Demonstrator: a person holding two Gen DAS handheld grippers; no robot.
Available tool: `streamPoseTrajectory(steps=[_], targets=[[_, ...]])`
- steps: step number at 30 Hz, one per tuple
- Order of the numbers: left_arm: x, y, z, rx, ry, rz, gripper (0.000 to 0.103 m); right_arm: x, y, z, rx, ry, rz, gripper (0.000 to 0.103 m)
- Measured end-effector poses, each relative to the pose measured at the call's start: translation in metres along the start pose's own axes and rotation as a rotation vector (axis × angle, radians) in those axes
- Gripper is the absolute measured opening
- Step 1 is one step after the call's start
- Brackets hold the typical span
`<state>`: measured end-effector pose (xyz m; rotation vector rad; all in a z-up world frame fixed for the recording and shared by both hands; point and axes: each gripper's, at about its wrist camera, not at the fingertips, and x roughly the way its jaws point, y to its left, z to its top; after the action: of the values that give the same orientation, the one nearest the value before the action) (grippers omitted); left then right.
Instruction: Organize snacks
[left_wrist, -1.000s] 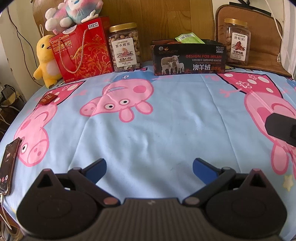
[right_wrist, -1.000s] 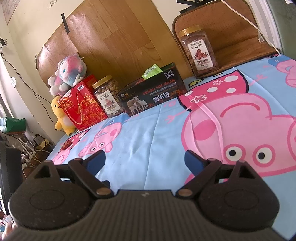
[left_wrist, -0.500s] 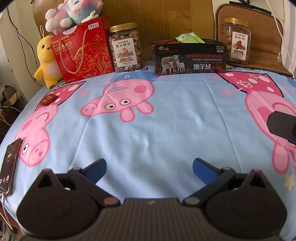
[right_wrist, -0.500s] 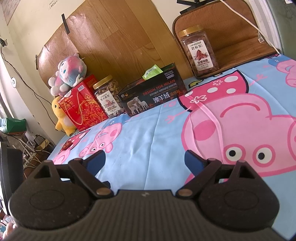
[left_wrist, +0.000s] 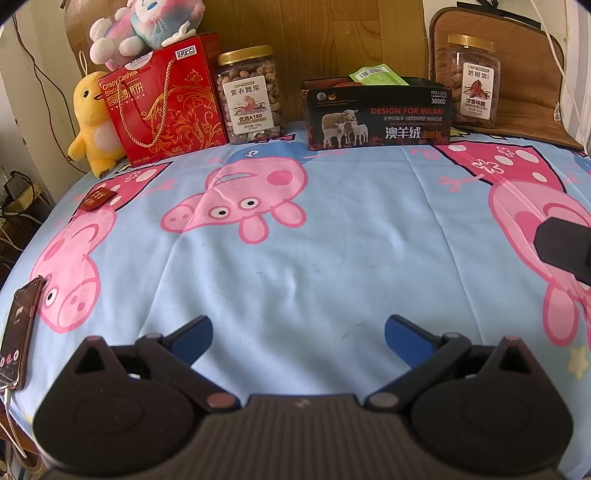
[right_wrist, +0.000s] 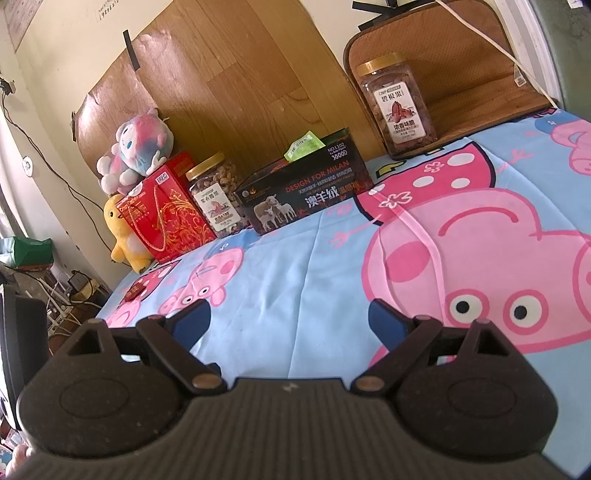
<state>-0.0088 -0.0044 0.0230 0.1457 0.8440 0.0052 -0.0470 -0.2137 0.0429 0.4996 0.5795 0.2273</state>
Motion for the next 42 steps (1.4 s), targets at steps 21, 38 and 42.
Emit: streamPoseTrajectory(steps=[21,38,42], targets=[[-0.004,-0.003,0.001,0.006,-0.005,-0.017,0.103,-0.004,0.000,0.003,0.002,-0.015,0.002,0.094],[-0.009,-0.006,0.004,0.013,-0.010,-0.030,0.103,-0.006,-0.003,0.004,0.011,-0.034,0.001,0.094],[-0.013,-0.005,0.005,0.008,-0.021,-0.032,0.103,-0.011,0.001,0.005,-0.022,-0.066,-0.001,0.094]])
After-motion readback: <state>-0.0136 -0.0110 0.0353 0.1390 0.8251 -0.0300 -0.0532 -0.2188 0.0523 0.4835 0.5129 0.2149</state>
